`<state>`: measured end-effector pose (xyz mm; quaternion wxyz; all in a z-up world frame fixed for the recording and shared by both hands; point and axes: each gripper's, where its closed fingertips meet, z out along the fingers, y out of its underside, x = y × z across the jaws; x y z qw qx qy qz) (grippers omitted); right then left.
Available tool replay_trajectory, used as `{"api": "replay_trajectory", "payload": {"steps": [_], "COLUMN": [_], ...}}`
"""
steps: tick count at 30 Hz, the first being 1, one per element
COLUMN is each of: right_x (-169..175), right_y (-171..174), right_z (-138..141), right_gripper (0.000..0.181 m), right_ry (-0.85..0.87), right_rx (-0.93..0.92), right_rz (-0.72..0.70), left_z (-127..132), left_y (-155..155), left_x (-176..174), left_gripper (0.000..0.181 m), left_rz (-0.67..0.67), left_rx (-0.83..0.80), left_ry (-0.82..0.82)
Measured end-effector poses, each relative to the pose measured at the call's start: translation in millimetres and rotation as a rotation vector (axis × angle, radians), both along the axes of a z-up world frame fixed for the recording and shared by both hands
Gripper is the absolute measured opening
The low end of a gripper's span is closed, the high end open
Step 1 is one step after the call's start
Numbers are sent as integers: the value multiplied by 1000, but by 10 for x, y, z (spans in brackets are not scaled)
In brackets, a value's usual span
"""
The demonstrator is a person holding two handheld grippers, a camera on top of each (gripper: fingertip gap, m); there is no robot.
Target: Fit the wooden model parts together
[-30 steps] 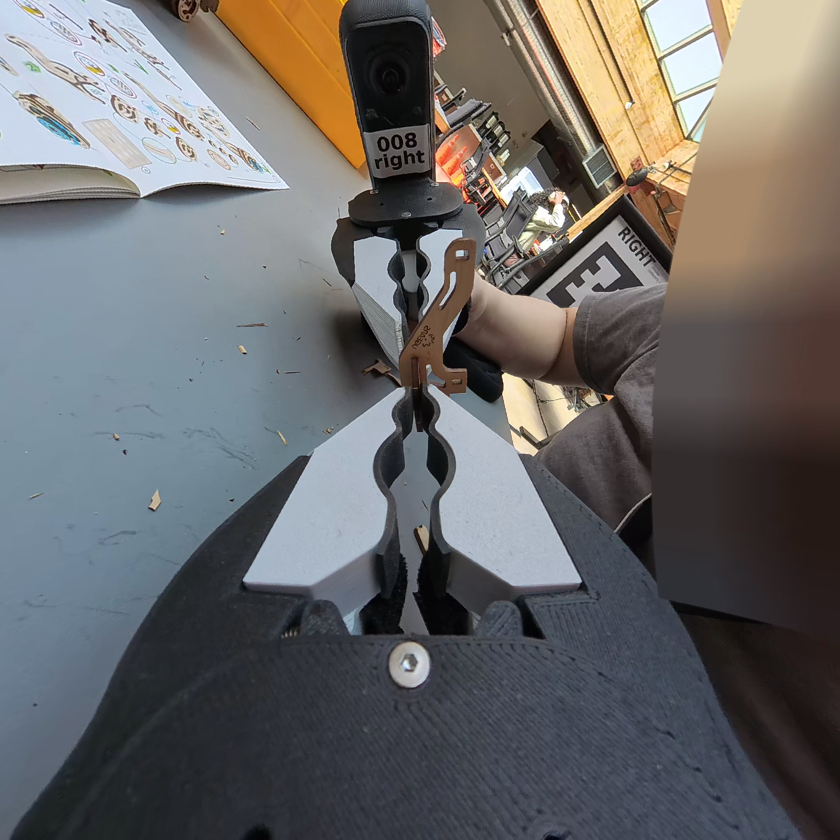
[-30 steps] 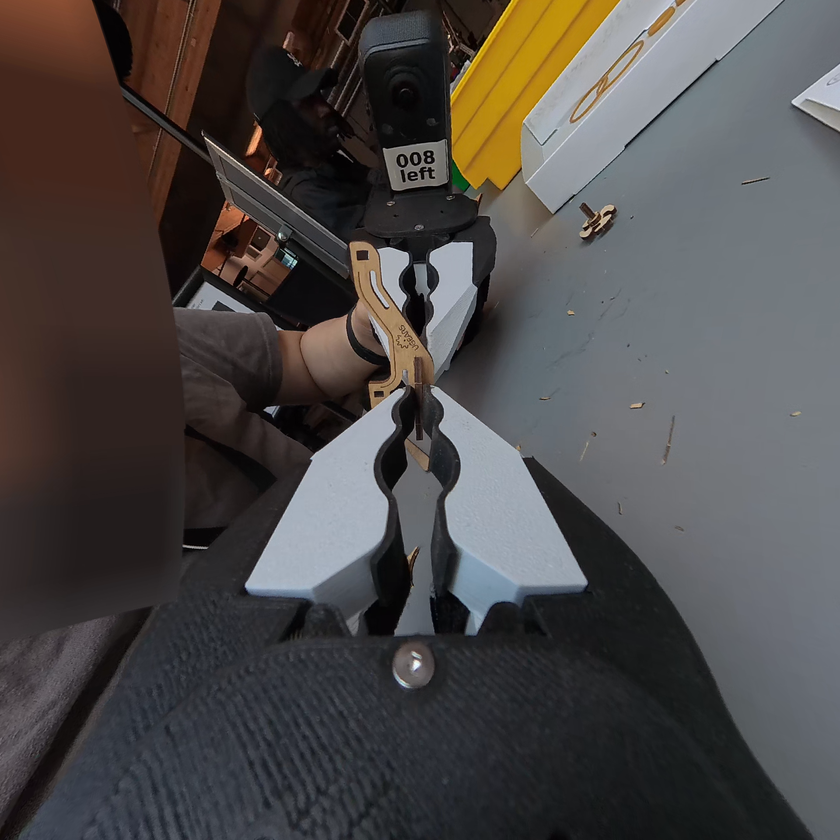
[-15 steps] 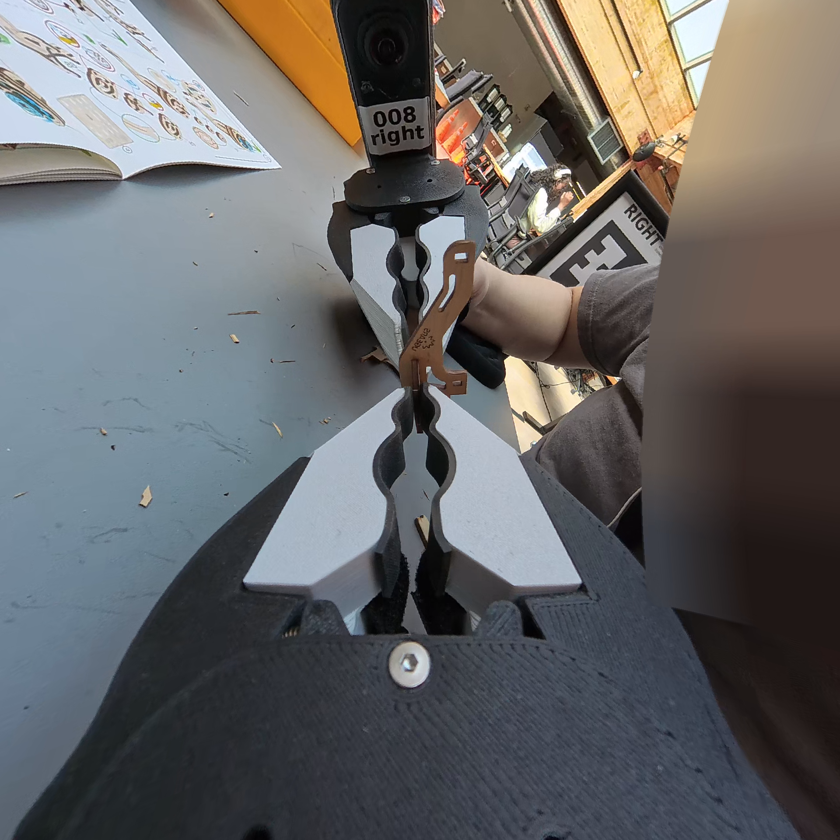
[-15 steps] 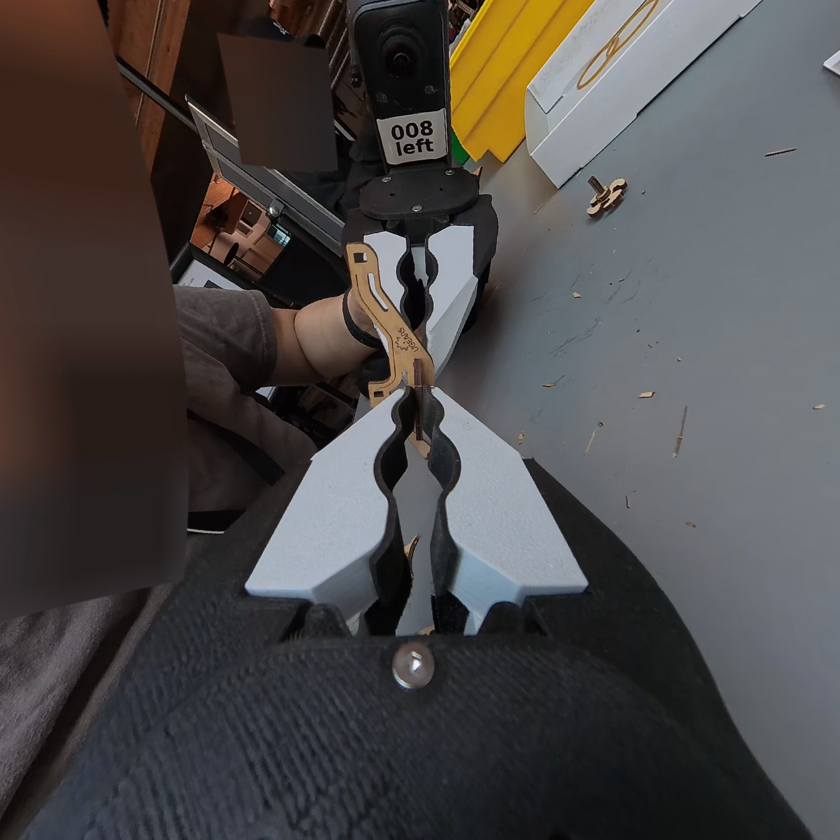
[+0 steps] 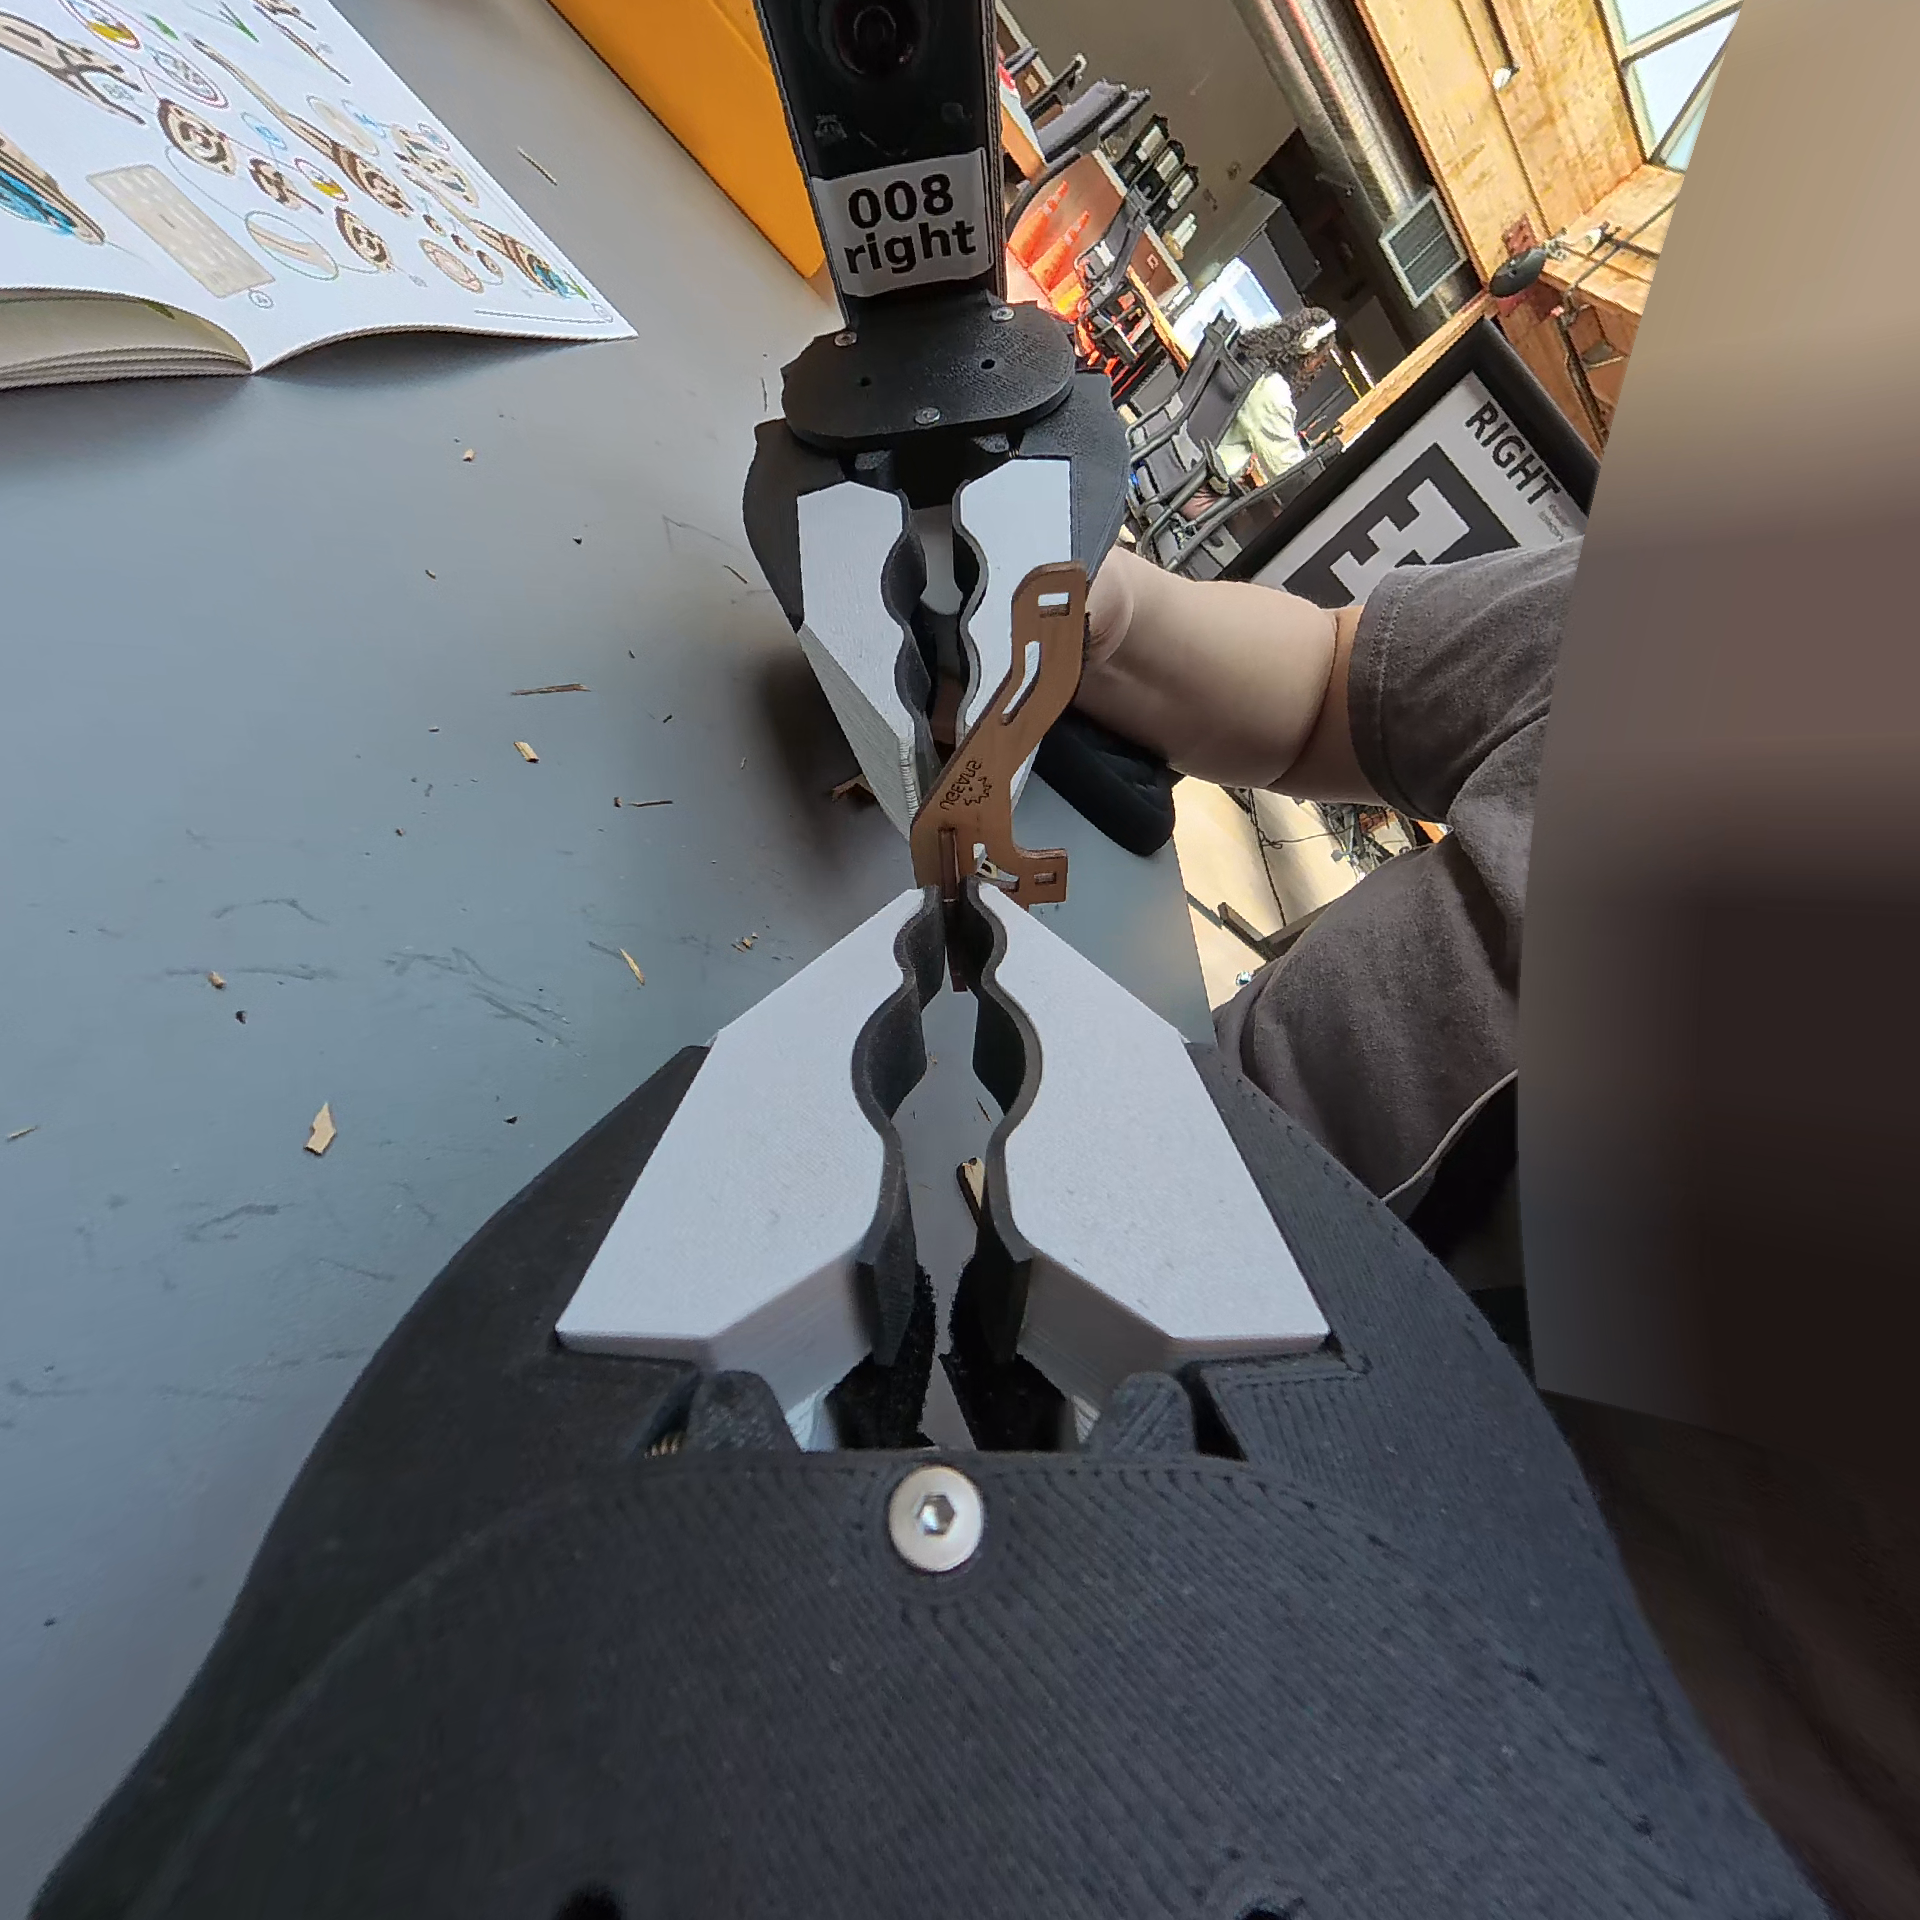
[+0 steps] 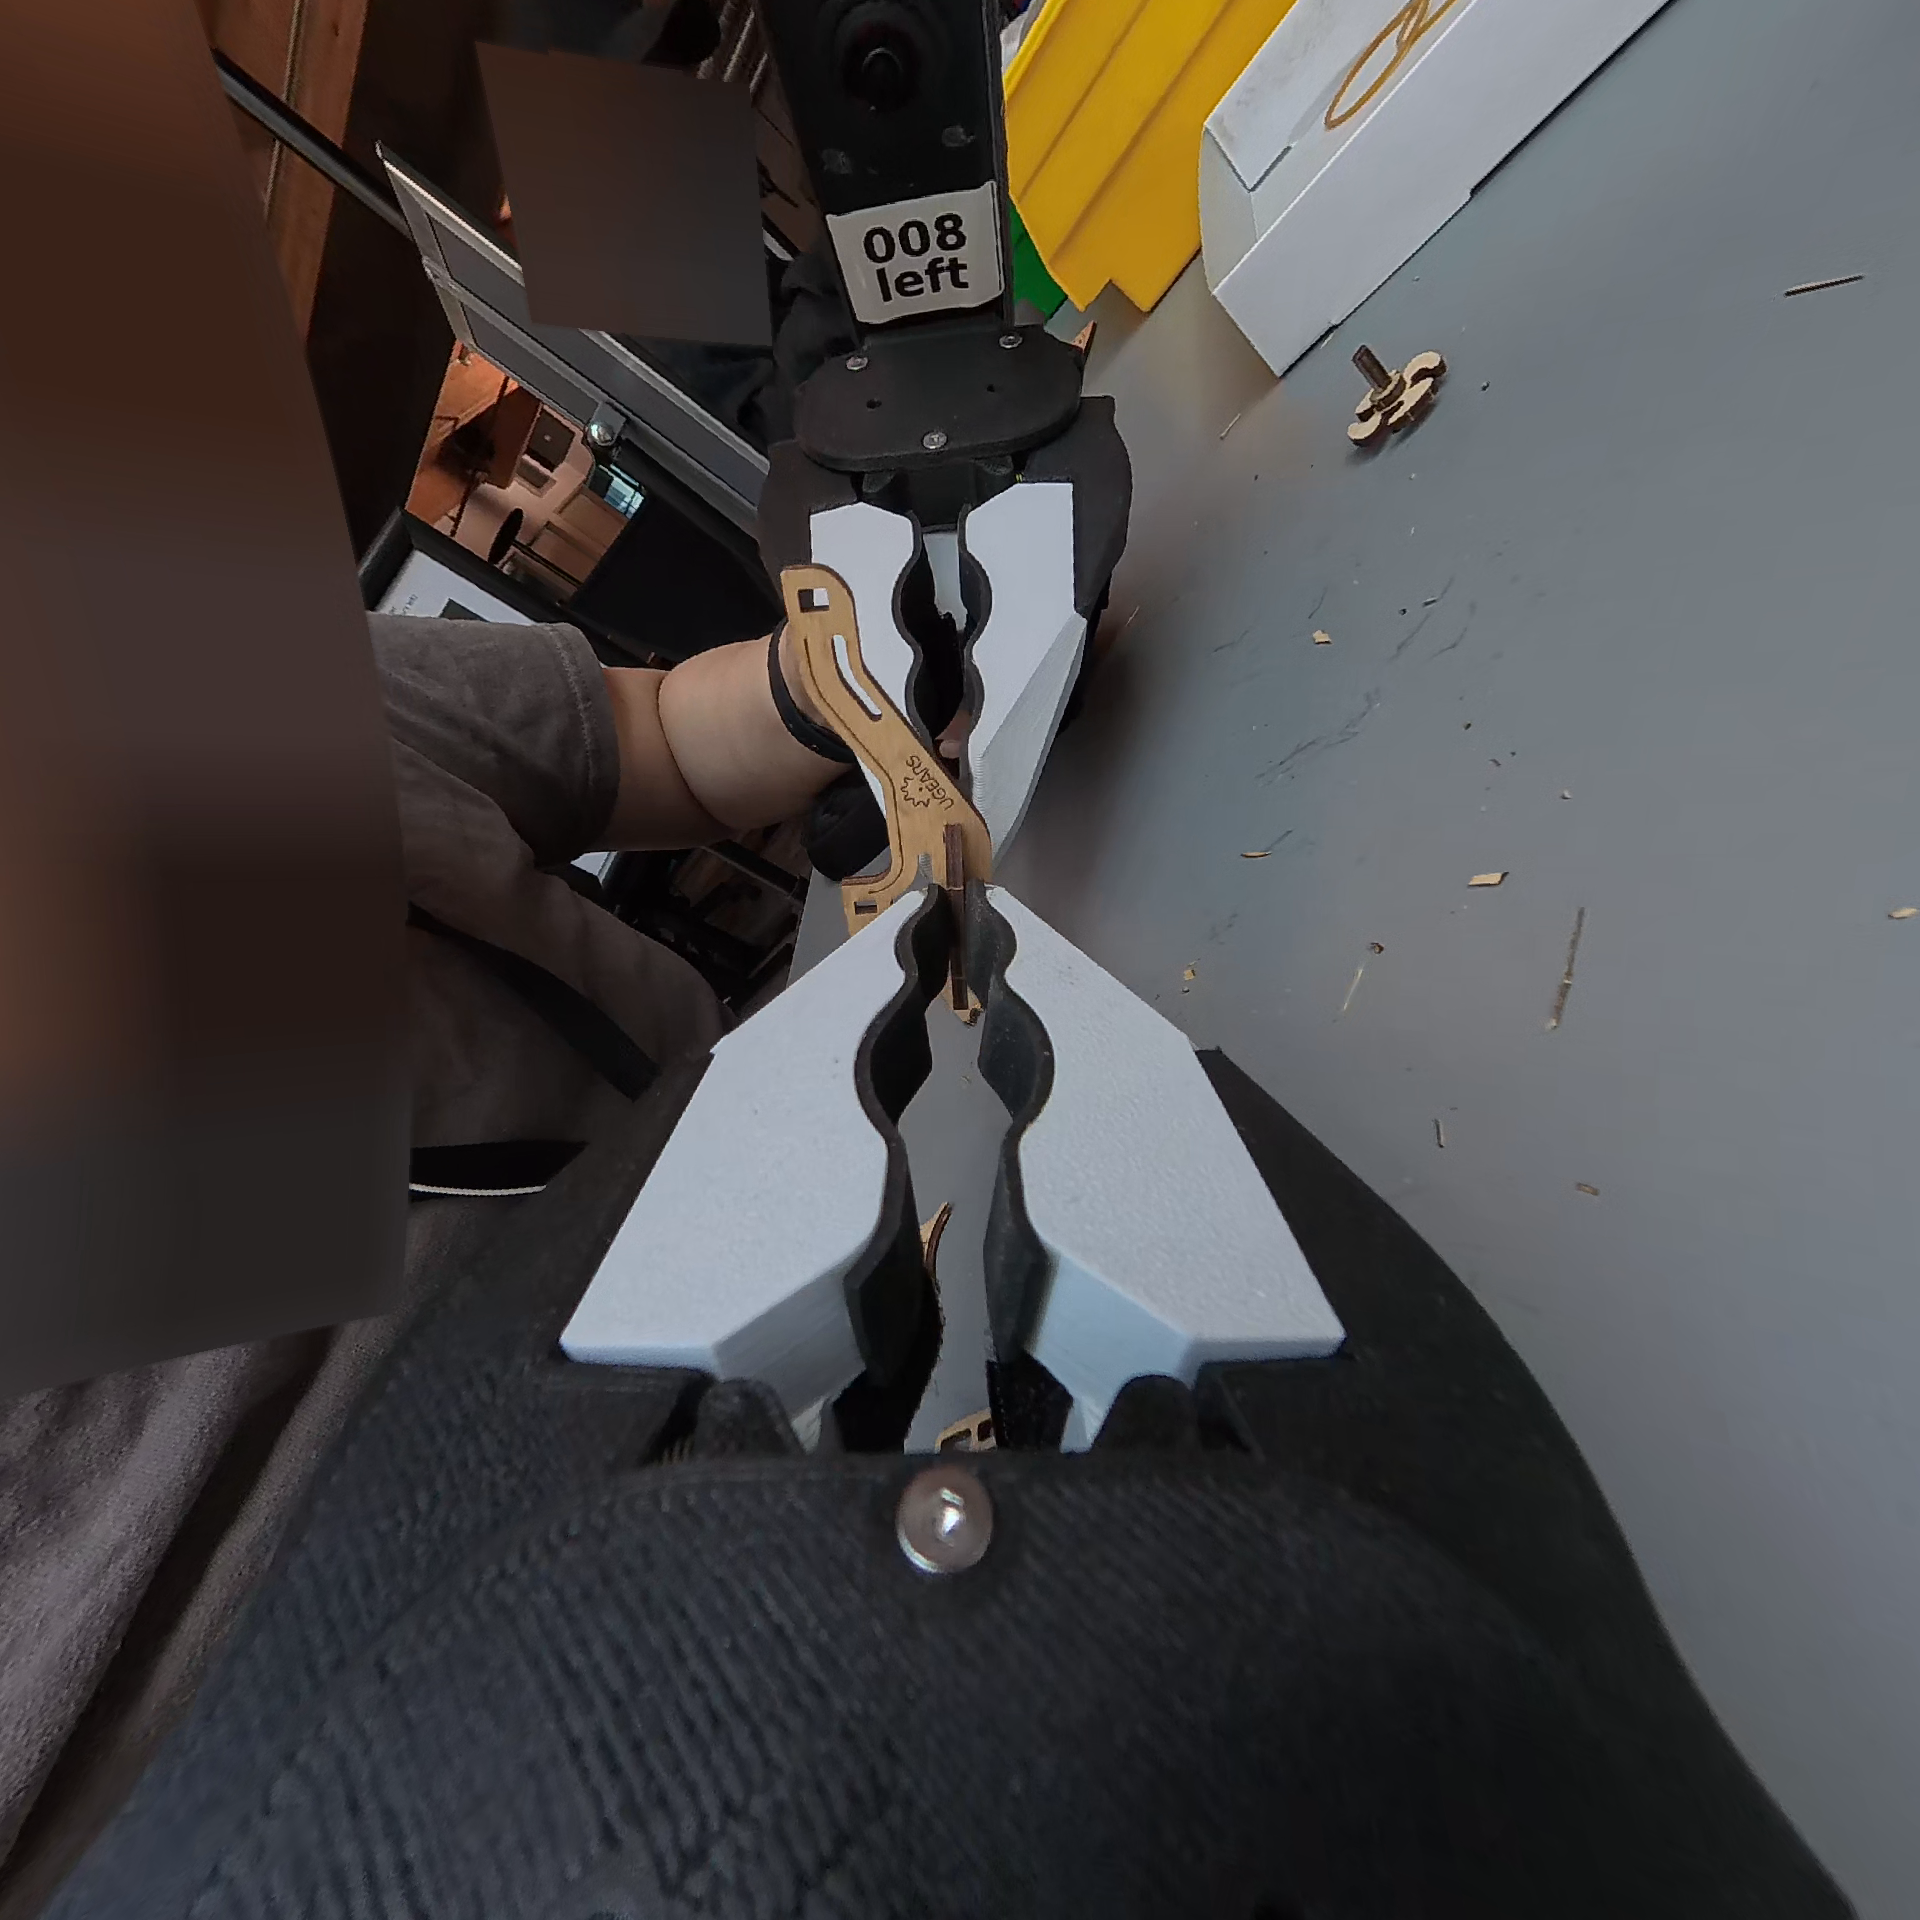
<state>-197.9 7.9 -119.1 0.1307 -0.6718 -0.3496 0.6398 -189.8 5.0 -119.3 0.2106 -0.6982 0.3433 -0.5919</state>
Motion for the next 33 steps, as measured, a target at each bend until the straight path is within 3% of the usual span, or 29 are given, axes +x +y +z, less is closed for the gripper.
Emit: {"api": "replay_trajectory", "payload": {"steps": [17, 27, 30, 33], "right_x": [43, 17, 12, 14], "right_y": [184, 141, 120, 124], "right_z": [139, 107, 97, 102], "right_gripper": [8, 1, 1, 1], "right_ry": [96, 68, 61, 64], "right_rx": [-33, 46, 55, 51], "right_rz": [-83, -70, -59, -61], "left_z": [43, 30, 103, 85], "left_y": [76, 69, 132, 97], "left_x": [-12, 5, -30, -15], "left_gripper": [0, 0, 10, 2], "left_rz": [51, 44, 82, 58], "left_rx": [15, 19, 20, 20], "left_ry": [-20, -10, -56, -45]}}
